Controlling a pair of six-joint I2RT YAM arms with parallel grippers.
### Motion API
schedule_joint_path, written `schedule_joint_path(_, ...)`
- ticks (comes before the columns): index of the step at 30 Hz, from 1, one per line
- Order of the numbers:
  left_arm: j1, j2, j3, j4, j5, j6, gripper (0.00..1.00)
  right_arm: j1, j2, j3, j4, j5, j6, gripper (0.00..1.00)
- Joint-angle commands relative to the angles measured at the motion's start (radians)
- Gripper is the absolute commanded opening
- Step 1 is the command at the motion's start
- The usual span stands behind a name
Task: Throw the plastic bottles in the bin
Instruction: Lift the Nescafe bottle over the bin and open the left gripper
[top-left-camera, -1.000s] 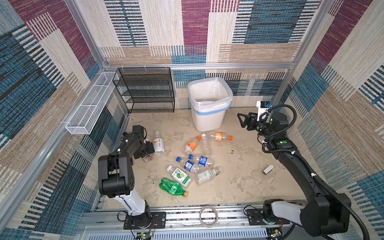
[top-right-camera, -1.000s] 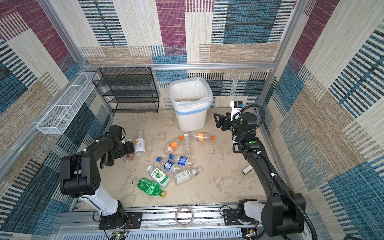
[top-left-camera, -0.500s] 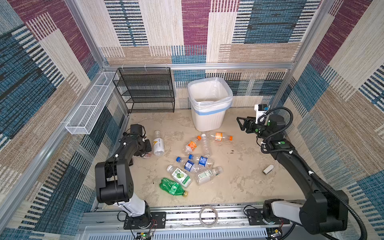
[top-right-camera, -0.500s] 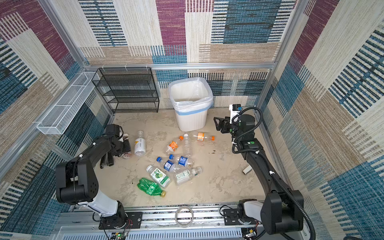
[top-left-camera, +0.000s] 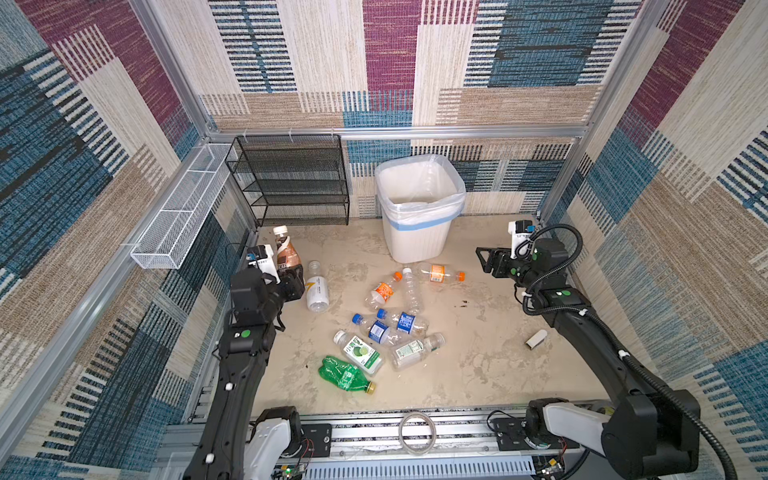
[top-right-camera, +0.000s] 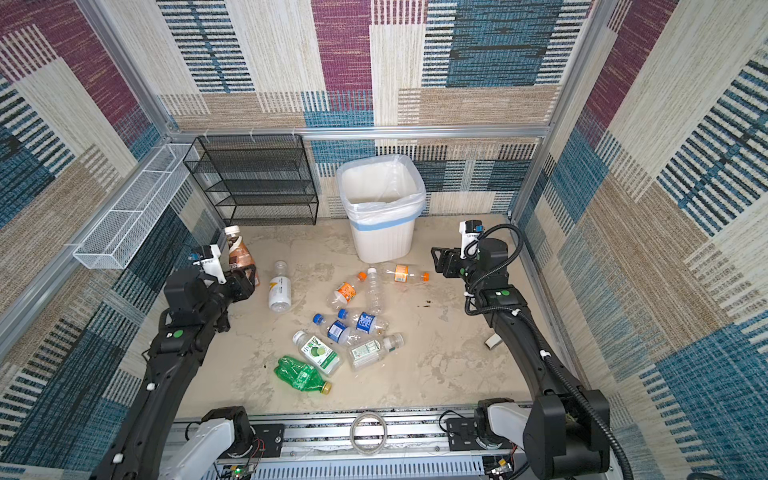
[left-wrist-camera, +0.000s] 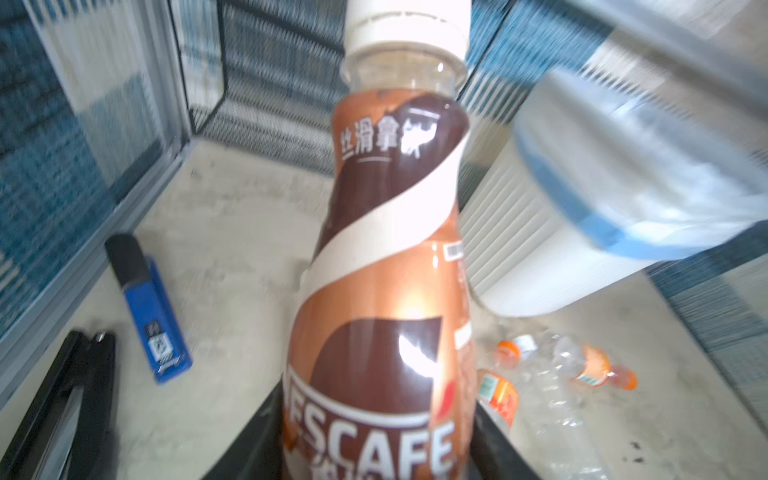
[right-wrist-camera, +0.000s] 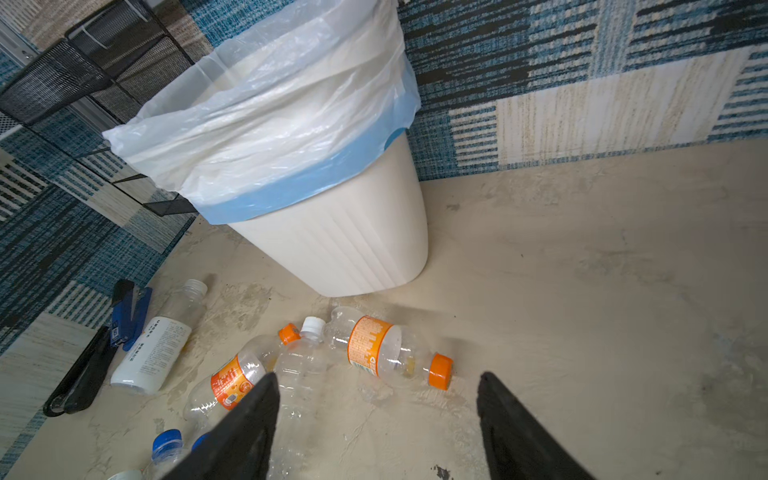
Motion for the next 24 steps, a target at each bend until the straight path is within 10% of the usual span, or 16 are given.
schedule_joint_path(1,-0.001,-0.082,-0.018,0.283,0.114,-0.043,0.57,0.002,-0.024,0.019,0.014,0.091,-0.040,0.76)
schedule_joint_path(13,-0.032,-0.116,0.053,0.744,0.366,-0.197,0.57,0.001,-0.118,-0.006,0.095,0.127,0.013,0.73)
schedule_joint_path(24,-0.203,0.072,0.267,0.836,0.404,-0.194,0.57,0.001,-0.171,-0.060,0.172,0.146,0.034,0.72)
